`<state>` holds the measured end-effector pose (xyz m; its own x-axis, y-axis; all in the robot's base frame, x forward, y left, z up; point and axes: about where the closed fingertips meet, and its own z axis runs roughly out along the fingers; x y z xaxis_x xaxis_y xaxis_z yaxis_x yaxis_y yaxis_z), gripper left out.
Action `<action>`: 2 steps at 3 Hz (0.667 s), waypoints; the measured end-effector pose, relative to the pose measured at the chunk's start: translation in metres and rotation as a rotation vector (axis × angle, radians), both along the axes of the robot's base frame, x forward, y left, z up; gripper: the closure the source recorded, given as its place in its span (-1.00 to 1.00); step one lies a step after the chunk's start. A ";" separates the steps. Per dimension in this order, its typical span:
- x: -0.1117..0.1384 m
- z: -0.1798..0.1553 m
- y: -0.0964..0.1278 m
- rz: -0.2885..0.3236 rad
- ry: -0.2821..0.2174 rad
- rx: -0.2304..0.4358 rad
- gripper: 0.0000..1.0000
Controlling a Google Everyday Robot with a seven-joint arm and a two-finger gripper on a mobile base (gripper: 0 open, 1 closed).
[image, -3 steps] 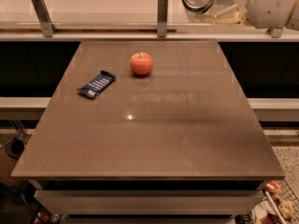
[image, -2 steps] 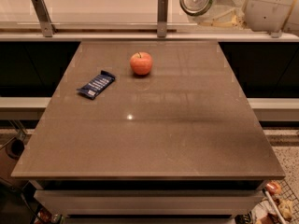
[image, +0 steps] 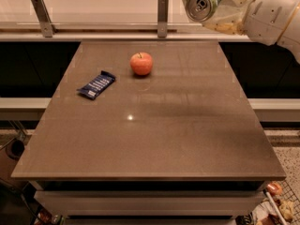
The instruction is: Knock green can over
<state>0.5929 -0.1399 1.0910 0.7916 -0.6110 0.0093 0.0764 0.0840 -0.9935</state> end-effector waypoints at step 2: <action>0.004 0.009 -0.007 -0.037 -0.276 -0.193 1.00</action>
Offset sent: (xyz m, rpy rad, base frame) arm 0.0033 -0.0063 0.0062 -0.1152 -0.1713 -0.0231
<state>0.5972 -0.1473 1.1002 0.7207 -0.6051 0.3385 0.3441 -0.1117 -0.9323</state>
